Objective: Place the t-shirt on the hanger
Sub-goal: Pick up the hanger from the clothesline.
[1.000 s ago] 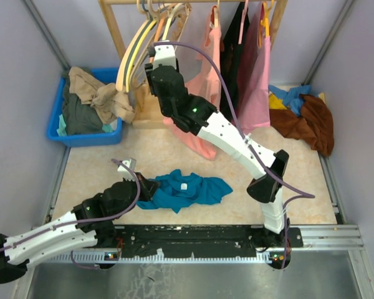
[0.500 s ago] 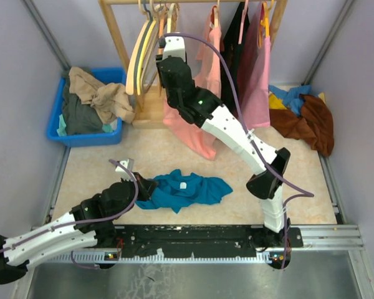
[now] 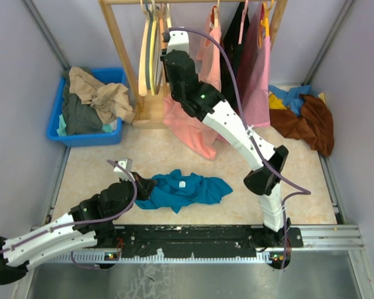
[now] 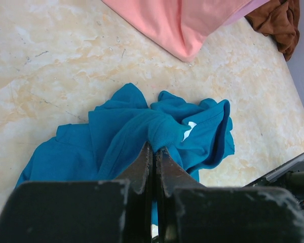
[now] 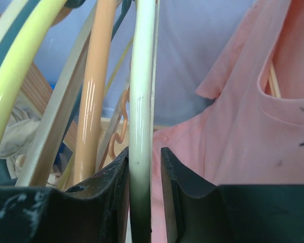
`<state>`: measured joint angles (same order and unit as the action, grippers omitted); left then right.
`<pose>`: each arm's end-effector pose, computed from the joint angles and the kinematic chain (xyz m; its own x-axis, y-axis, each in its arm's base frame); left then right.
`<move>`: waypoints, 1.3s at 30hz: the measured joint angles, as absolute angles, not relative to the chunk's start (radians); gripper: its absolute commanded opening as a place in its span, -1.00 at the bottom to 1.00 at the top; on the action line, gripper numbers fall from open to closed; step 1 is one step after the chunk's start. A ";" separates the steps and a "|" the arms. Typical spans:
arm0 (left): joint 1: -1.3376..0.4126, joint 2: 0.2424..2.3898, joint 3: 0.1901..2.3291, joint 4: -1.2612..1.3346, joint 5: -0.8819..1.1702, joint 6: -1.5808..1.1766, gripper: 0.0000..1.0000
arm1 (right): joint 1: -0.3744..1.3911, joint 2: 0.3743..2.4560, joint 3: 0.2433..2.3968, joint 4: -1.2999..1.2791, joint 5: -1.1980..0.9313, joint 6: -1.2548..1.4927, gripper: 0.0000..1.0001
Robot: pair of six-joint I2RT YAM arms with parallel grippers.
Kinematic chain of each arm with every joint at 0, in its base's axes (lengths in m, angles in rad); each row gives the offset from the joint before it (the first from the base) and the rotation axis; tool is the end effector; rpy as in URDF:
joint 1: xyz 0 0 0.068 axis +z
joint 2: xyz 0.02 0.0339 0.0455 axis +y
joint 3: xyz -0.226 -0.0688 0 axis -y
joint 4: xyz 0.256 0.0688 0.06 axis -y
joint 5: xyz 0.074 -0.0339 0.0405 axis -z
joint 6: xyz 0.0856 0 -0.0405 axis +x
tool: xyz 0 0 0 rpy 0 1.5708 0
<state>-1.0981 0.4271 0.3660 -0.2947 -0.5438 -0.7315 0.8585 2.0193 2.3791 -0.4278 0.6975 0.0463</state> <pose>0.1357 -0.1682 0.2001 -0.4795 -0.3179 -0.8180 0.2967 0.8184 -0.4920 0.3526 0.3242 0.4540 -0.0518 -0.0057 -0.9986 -0.1590 0.9873 0.0026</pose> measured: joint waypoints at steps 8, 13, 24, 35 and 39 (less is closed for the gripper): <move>-1.098 0.416 0.376 -0.310 -0.550 -0.728 -1.00 | 0.842 2.055 2.379 -0.436 0.674 0.046 -0.73; -1.098 0.412 0.389 -0.320 -0.554 -0.725 -1.00 | 0.835 2.055 2.379 -0.436 0.670 0.043 -0.94; -1.098 0.410 0.398 -0.337 -0.555 -0.720 -1.00 | 0.834 2.048 2.379 -0.433 0.665 0.017 -1.00; -1.098 0.410 0.415 -0.345 -0.558 -0.713 -1.00 | 0.835 1.966 2.362 -0.425 0.637 0.000 -1.00; -1.098 0.410 0.418 -0.352 -0.558 -0.714 -1.00 | 0.834 1.943 2.362 -0.473 0.633 0.018 -1.00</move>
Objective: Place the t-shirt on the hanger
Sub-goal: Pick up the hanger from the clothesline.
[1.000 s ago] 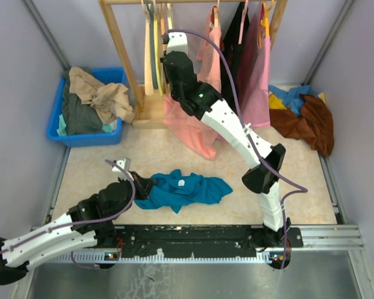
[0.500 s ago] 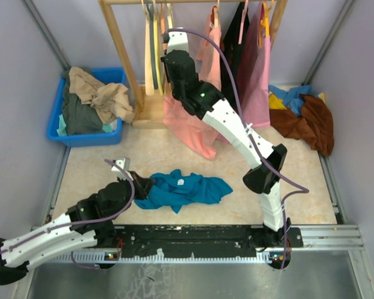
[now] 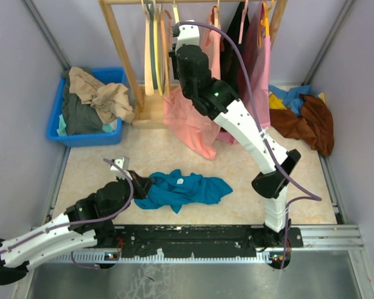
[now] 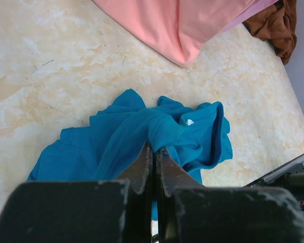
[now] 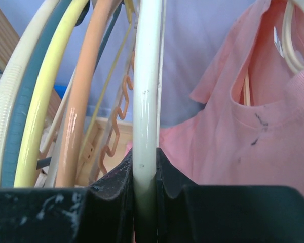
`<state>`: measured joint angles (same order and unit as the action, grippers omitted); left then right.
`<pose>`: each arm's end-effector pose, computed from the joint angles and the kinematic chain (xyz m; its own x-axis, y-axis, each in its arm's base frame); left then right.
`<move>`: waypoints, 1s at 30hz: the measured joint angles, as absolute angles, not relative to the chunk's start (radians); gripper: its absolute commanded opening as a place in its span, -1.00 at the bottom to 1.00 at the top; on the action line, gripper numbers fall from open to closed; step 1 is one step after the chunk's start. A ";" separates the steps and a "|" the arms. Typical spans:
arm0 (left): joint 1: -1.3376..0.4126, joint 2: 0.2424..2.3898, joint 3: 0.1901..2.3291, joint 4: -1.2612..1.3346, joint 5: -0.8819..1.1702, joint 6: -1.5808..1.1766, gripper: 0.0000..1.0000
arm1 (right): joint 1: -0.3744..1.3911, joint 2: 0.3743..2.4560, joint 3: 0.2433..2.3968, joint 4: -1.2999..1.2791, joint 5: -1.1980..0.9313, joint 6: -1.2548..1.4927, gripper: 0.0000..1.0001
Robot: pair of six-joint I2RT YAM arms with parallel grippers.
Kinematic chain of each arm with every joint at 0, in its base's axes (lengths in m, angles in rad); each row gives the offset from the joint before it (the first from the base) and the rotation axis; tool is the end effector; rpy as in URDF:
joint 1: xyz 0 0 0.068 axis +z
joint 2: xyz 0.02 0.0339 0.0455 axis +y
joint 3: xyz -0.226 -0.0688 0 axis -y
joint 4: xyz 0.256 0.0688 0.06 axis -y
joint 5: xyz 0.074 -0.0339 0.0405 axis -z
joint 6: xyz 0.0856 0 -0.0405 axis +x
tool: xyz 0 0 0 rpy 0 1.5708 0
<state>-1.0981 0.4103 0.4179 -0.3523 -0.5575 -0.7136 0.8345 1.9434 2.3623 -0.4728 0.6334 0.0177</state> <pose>0.1343 -0.1631 0.2160 -0.4625 -0.3156 -0.8286 0.2991 0.8242 -0.4809 0.3428 0.3028 0.4752 -0.0397 -0.0226 -0.9990 -0.1997 0.9798 -0.0142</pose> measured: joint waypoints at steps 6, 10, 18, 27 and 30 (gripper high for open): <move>-1.098 0.410 0.434 -0.362 -0.558 -0.713 -1.00 | 0.834 1.863 2.282 -0.532 0.612 0.086 -1.00; -1.098 0.410 0.444 -0.376 -0.562 -0.713 -1.00 | 0.834 1.765 2.194 -0.585 0.577 0.137 -1.00; -1.098 0.411 0.448 -0.402 -0.573 -0.714 -1.00 | 0.834 1.651 2.093 -0.646 0.503 0.188 -1.00; -1.098 0.426 0.485 -0.439 -0.586 -0.718 -1.00 | 0.834 1.524 1.920 -0.699 0.422 0.213 -1.00; -1.098 0.435 0.488 -0.452 -0.595 -0.720 -1.00 | 0.834 1.444 1.833 -0.724 0.381 0.219 -1.00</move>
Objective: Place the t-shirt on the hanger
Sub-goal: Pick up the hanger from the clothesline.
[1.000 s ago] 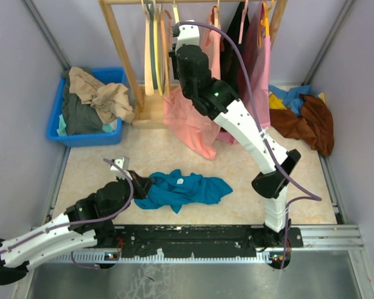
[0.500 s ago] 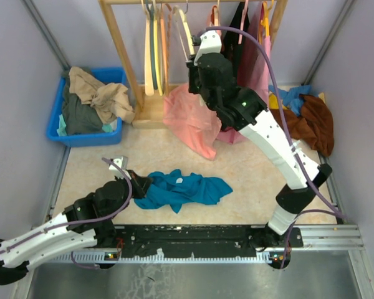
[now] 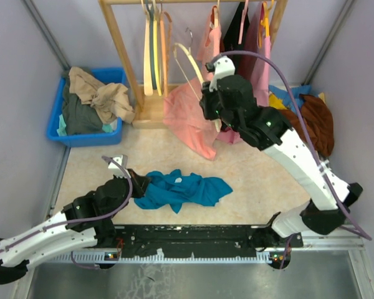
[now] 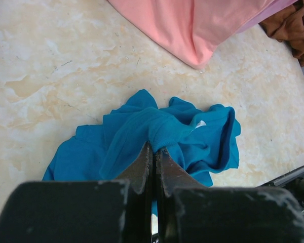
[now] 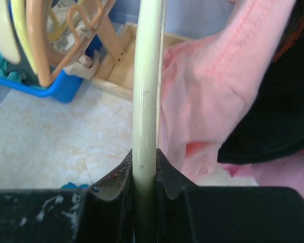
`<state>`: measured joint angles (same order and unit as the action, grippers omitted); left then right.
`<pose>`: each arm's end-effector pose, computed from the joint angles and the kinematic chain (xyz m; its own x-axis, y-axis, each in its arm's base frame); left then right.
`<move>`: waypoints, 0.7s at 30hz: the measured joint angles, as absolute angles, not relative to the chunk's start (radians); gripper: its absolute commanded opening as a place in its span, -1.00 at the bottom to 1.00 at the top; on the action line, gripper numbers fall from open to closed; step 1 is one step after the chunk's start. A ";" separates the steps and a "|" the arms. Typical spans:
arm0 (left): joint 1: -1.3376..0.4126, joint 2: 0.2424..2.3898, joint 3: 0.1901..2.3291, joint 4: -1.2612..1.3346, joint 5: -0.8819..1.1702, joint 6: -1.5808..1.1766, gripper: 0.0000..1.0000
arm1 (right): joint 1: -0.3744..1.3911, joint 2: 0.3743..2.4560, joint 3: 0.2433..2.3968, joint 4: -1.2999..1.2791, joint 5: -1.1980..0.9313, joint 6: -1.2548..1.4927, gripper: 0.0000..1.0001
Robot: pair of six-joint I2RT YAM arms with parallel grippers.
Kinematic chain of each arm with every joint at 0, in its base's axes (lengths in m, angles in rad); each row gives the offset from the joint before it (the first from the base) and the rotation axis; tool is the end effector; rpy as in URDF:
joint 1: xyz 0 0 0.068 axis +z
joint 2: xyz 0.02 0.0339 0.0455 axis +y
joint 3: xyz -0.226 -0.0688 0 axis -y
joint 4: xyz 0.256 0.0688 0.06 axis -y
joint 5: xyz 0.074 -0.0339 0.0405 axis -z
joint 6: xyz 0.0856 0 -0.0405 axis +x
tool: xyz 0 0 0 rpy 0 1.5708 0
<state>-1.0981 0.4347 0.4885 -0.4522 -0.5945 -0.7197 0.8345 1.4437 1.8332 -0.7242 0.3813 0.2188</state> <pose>0.1342 -0.1571 0.2261 -0.4641 -0.2918 -0.8363 0.2615 0.8569 -0.4441 0.2589 0.2382 0.4400 -0.3134 -0.0458 -0.9485 -0.3931 0.9155 0.0857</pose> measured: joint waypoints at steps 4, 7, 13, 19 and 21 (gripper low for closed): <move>-1.098 0.459 0.497 -0.458 -0.604 -0.722 -1.00 | 0.834 1.327 1.734 -0.741 0.313 0.226 -1.00; -1.098 0.480 0.506 -0.466 -0.610 -0.727 -1.00 | 0.834 1.225 1.658 -0.758 0.264 0.237 -1.00; -1.098 0.507 0.514 -0.484 -0.625 -0.742 -1.00 | 0.834 1.010 1.523 -0.827 0.180 0.265 -1.00; -1.098 0.538 0.557 -0.532 -0.653 -0.755 -1.00 | 0.834 0.824 1.358 -0.891 0.062 0.294 -1.00; -1.098 0.550 0.578 -0.544 -0.667 -0.759 -1.00 | 0.834 0.765 1.287 -0.911 0.010 0.305 -1.00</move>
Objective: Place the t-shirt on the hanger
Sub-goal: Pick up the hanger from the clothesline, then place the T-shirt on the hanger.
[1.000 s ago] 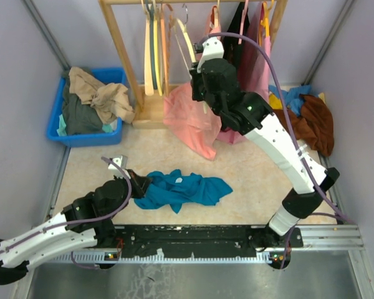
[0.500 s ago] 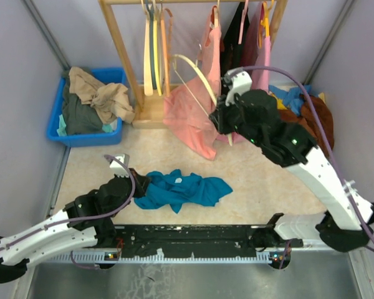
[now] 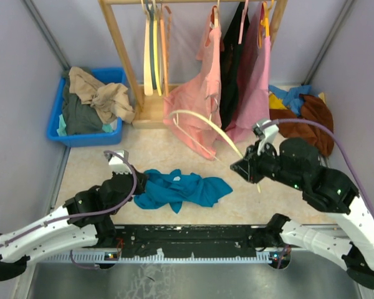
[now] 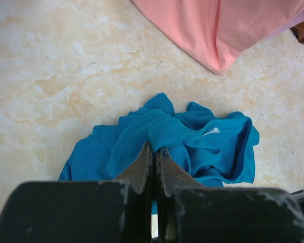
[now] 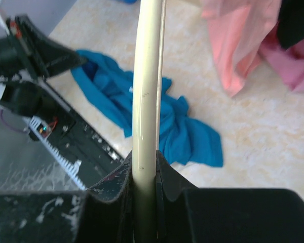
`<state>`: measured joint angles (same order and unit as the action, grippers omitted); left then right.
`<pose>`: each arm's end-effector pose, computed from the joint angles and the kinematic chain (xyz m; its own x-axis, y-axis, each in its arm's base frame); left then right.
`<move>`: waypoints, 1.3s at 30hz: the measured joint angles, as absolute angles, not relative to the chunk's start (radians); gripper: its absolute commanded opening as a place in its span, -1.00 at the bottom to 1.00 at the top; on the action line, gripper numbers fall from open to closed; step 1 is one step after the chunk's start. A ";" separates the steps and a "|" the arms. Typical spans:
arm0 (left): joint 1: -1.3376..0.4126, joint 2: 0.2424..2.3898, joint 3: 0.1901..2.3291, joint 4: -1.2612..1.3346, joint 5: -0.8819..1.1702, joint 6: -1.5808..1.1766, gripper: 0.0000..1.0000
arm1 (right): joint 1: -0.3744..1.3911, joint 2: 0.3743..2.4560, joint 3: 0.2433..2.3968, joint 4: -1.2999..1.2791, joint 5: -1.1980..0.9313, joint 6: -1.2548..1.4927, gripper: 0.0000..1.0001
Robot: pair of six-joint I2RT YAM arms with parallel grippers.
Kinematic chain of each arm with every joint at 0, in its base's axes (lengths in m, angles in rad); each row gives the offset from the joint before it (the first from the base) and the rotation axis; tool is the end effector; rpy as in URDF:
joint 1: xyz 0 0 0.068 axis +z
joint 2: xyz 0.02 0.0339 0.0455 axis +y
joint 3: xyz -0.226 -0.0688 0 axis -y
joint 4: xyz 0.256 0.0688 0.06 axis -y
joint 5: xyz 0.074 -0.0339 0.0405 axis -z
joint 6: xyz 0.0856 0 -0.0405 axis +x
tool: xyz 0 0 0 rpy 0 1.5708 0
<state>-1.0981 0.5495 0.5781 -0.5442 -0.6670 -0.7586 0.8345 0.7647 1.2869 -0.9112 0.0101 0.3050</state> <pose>0.1402 -0.1578 0.2292 -0.4756 -0.2571 -0.8413 0.1754 0.9094 -0.3771 0.1326 0.1451 0.3891 -0.4636 -0.0643 -0.8837 -0.6243 0.7315 0.2742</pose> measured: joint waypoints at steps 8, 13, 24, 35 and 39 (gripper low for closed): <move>-1.098 0.635 0.643 -0.570 -0.712 -0.759 -1.00 | 0.834 0.578 1.128 -0.989 -0.162 0.362 -1.00; -1.098 0.707 0.689 -0.581 -0.733 -0.759 -1.00 | 0.834 0.492 1.111 -1.001 -0.249 0.384 -1.00; -1.098 0.756 0.749 -0.601 -0.762 -0.759 -1.00 | 0.834 0.412 1.065 -1.047 -0.319 0.413 -1.00; -1.098 0.777 0.757 -0.613 -0.784 -0.755 -1.00 | 0.834 0.354 1.011 -1.060 -0.359 0.433 -1.00; -1.098 0.778 0.763 -0.614 -0.786 -0.745 -1.00 | 0.834 0.351 0.961 -1.061 -0.370 0.442 -1.00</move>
